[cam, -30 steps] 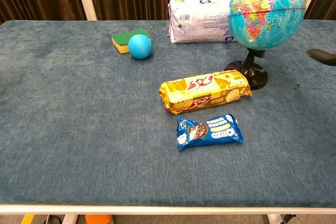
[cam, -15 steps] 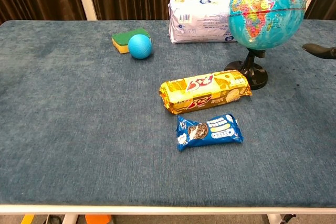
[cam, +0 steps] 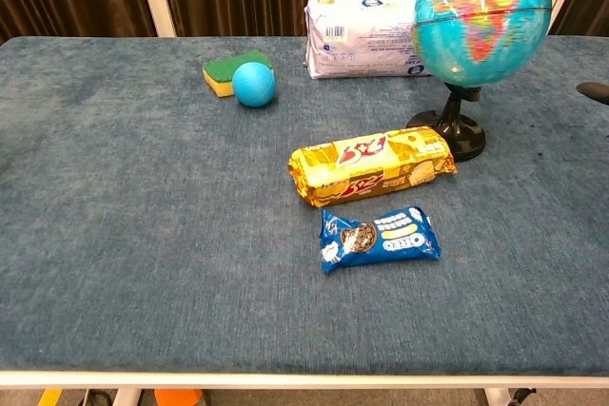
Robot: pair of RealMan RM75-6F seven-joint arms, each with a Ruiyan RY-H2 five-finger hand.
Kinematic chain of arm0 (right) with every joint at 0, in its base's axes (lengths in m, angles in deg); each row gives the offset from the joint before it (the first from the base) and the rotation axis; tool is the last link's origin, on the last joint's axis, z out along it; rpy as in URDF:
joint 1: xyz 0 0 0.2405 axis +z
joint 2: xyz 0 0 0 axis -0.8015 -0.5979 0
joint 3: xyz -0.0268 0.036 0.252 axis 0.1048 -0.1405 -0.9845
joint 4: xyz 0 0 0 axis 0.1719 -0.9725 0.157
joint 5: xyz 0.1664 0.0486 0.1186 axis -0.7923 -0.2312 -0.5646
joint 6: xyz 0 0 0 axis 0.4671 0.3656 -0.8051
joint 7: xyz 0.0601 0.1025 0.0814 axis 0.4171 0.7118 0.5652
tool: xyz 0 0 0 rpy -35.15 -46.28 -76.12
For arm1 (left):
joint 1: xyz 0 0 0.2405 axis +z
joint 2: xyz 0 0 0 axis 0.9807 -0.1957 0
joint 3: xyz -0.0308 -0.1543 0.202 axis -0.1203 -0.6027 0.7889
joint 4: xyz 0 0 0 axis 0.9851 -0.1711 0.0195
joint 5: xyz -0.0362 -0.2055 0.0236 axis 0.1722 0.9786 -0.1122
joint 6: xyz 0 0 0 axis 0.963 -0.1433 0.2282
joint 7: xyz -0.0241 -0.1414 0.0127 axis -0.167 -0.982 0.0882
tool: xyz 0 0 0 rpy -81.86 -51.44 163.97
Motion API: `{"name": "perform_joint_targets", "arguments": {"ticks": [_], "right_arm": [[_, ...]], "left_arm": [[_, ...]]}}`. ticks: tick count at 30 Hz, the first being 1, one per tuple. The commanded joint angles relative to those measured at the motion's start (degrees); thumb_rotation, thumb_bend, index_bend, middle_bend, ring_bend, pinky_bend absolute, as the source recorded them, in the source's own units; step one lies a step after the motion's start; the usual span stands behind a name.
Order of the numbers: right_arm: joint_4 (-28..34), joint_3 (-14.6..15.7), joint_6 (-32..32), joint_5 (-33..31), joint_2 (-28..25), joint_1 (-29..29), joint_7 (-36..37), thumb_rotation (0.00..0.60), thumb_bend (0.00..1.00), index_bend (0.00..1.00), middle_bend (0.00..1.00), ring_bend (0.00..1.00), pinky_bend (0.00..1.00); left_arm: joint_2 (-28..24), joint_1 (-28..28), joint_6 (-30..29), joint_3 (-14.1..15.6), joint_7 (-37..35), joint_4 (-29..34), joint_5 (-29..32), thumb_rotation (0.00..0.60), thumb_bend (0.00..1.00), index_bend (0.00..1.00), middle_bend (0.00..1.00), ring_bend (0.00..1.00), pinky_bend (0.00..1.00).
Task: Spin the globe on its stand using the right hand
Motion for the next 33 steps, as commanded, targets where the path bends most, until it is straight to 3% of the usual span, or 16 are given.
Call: {"name": "perform_joint_targets", "arguments": {"ticks": [1, 10, 21, 26, 33], "right_arm": [[-1.1, -0.2, 0.2, -1.3, 0.0, -0.3, 0.8, 0.600, 0.24, 0.00, 0.00, 0.00, 0.00], [-3.1, -0.6, 2.7, -4.5, -0.9, -2.5, 3.9, 0.600, 0.24, 0.00, 0.00, 0.00, 0.00], [2.5, 2.5, 10.5, 9.2, -1.0, -2.9, 2.2, 0.600, 0.24, 0.00, 0.00, 0.00, 0.00], [4.9, 3.3, 9.6, 12.6, 0.2, -1.6, -1.0, 0.600, 0.24, 0.00, 0.00, 0.00, 0.00], [5.1, 2.5, 4.4, 9.4, 1.9, 1.0, -3.5, 0.600, 0.24, 0.00, 0.00, 0.00, 0.00]], "left_arm": [[0.0, 0.1, 0.0, 0.0, -0.2, -0.1, 0.1, 0.600, 0.06, 0.12, 0.07, 0.00, 0.08], [0.0, 0.0, 0.1, 0.1, -0.1, -0.1, -0.1, 0.600, 0.06, 0.13, 0.07, 0.00, 0.08], [0.2, -0.2, 0.2, 0.0, 0.5, 0.3, -0.1, 0.600, 0.06, 0.13, 0.07, 0.00, 0.08], [0.1, 0.0, 0.0, 0.0, -0.1, -0.1, 0.0, 0.600, 0.06, 0.13, 0.07, 0.00, 0.08], [0.1, 0.2, -0.2, 0.1, -0.8, -0.5, 0.1, 0.600, 0.06, 0.13, 0.07, 0.00, 0.08]]}}
